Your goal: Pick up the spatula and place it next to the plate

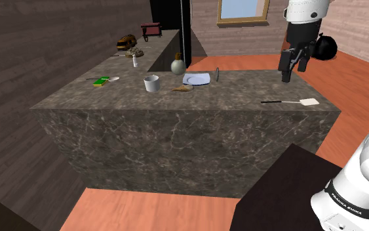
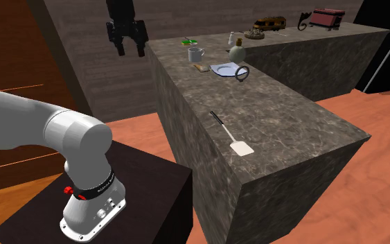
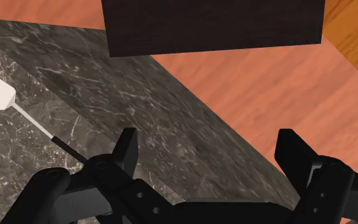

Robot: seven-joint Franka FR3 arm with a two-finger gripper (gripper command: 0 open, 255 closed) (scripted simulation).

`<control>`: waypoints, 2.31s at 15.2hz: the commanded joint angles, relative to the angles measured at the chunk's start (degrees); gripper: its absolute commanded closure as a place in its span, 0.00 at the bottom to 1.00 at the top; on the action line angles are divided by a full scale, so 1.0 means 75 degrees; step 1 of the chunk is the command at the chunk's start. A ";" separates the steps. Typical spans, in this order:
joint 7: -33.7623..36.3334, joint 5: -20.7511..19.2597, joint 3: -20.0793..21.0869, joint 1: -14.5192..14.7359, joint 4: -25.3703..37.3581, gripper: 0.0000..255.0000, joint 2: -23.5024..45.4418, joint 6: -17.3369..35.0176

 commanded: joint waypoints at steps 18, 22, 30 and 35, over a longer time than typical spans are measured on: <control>-0.5481 -0.2333 -0.3972 0.0138 -0.1834 0.00 -0.0117 0.2857; -0.6795 -0.2601 -0.5086 0.0432 -0.1645 0.00 0.0617 0.3705; -0.9846 -0.1927 -0.7779 0.1993 -0.0640 0.00 0.2836 0.5385; -1.2085 -0.0173 -0.9842 0.3674 0.0000 0.00 0.4636 0.6150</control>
